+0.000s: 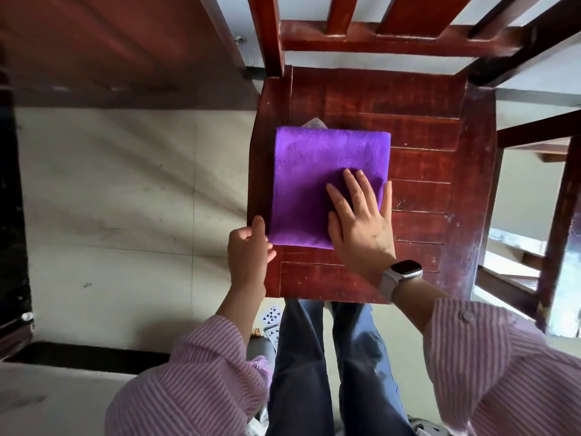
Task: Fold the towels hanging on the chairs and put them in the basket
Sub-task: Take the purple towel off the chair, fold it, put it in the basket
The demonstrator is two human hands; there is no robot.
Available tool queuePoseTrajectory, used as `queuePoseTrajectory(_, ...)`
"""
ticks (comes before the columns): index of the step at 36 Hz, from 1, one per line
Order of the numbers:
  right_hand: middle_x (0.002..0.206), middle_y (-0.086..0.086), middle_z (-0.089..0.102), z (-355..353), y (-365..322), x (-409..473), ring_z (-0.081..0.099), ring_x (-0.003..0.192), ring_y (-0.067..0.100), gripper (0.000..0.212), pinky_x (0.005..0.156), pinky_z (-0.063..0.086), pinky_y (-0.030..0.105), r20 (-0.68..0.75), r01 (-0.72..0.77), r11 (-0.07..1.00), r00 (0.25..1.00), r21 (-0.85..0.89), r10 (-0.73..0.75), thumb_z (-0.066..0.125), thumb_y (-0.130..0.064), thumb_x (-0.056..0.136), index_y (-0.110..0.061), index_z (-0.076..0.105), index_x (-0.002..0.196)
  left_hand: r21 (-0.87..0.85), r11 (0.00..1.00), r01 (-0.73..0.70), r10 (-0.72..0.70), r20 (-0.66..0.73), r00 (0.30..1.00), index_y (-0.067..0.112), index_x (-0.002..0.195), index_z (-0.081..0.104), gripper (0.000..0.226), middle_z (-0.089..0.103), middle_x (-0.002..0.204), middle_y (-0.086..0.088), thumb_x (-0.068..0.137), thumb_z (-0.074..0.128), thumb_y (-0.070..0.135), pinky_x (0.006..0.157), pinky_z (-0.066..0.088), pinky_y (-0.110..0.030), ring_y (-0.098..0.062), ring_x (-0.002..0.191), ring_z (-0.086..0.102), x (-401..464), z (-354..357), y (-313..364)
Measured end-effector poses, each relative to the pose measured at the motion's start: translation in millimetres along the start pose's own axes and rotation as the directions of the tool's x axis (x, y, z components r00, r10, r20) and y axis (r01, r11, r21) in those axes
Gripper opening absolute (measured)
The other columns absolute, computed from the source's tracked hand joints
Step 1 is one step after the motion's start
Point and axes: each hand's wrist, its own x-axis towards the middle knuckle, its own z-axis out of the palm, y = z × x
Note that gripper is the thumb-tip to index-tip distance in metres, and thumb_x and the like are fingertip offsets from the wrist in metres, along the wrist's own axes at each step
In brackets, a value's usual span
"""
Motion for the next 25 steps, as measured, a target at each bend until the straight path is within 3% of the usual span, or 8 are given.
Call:
queuePoseTrajectory(3,0.134,0.014,0.051,-9.4,-9.2,23.0,0.043,0.127,0.033,0.040,0.106,0.018,0.063,-0.074,0.039,0.998,0.997,0.038,-0.037,0.043,-0.021,0.085,-0.013,0.056,0.122,-0.019,1.000,0.025,-0.024,0.034,0.999,0.009,0.102,0.050,0.030,0.059,0.090,-0.006,0.088,0.056,0.036,0.073,0.052,-0.029,-0.018,0.082,0.062,-4.7,-4.2,-4.0)
queuePoseTrajectory(5,0.135,0.013,0.050,-16.8,-16.1,47.7,0.043,0.128,0.032,0.042,0.106,0.017,0.062,-0.075,0.091,0.995,0.993,0.034,-0.088,0.044,-0.021,0.086,-0.012,0.052,0.126,-0.124,0.989,0.076,-0.067,0.074,0.995,0.006,0.106,0.050,0.035,0.059,0.098,-0.008,0.085,0.062,0.030,0.072,0.054,-0.027,-0.019,0.085,0.065,-8.7,-4.5,-5.0)
queuePoseTrajectory(7,0.140,0.010,0.045,-23.7,-25.2,73.4,0.037,0.132,0.029,0.048,0.109,0.012,0.060,-0.004,0.145,0.989,0.989,0.026,-0.145,0.042,-0.022,0.088,-0.013,0.043,0.135,-0.199,0.976,0.087,-0.067,0.102,0.993,0.002,0.110,0.049,0.037,0.058,0.104,-0.012,0.084,0.065,0.023,0.073,0.055,-0.027,-0.019,0.087,0.064,-12.7,-3.0,-5.1)
queuePoseTrajectory(10,0.141,0.006,0.041,-25.8,-33.1,105.5,0.031,0.133,0.025,0.051,0.113,0.010,0.048,0.137,0.148,0.988,0.979,0.054,-0.154,0.041,-0.024,0.093,-0.015,0.030,0.142,-0.226,0.974,-0.010,0.026,0.067,0.997,0.008,0.104,0.052,0.026,0.058,0.103,-0.011,0.082,0.066,0.010,0.078,0.054,-0.029,-0.013,0.086,0.062,-15.9,-0.4,-6.8)
queuePoseTrajectory(13,0.135,0.009,0.042,-29.3,-35.3,124.3,0.034,0.125,0.029,0.047,0.104,0.026,0.045,0.188,0.115,0.993,0.975,0.023,-0.117,0.044,-0.027,0.091,-0.019,0.038,0.137,-0.211,0.973,-0.096,0.106,0.037,0.994,0.015,0.097,0.053,0.026,0.059,0.096,-0.007,0.078,0.069,0.006,0.084,0.053,-0.037,-0.012,0.083,0.061,-16.1,-0.3,-8.6)
queuePoseTrajectory(19,0.131,0.006,0.045,-37.4,-34.9,139.0,0.034,0.124,0.029,0.037,0.100,0.029,0.044,0.240,0.133,0.991,0.962,0.013,-0.133,0.051,-0.029,0.088,-0.018,0.053,0.123,-0.181,0.978,-0.102,0.112,0.047,0.993,0.015,0.102,0.052,0.032,0.061,0.103,-0.011,0.078,0.063,-0.003,0.093,0.048,-0.035,-0.017,0.091,0.060,-11.8,4.6,-7.3)
queuePoseTrajectory(22,0.125,0.006,0.050,-41.8,-34.1,141.5,0.037,0.122,0.028,0.032,0.097,0.030,0.043,0.225,0.151,0.988,0.962,0.027,-0.153,0.052,-0.027,0.087,-0.014,0.055,0.116,-0.169,0.978,-0.122,0.131,0.043,0.990,0.015,0.101,0.053,0.032,0.065,0.096,-0.011,0.077,0.061,-0.005,0.086,0.049,-0.029,-0.018,0.087,0.061,-9.7,4.0,-9.0)
queuePoseTrajectory(25,0.119,0.006,0.056,-45.4,-32.9,140.7,0.042,0.118,0.028,0.030,0.095,0.030,0.042,0.194,0.196,0.980,0.961,0.016,-0.196,0.049,-0.024,0.087,-0.012,0.053,0.114,-0.124,0.976,-0.180,0.182,0.010,0.983,0.020,0.095,0.054,0.028,0.064,0.083,0.002,0.076,0.064,0.003,0.081,0.050,-0.026,-0.015,0.082,0.063,-10.4,2.5,-13.2)
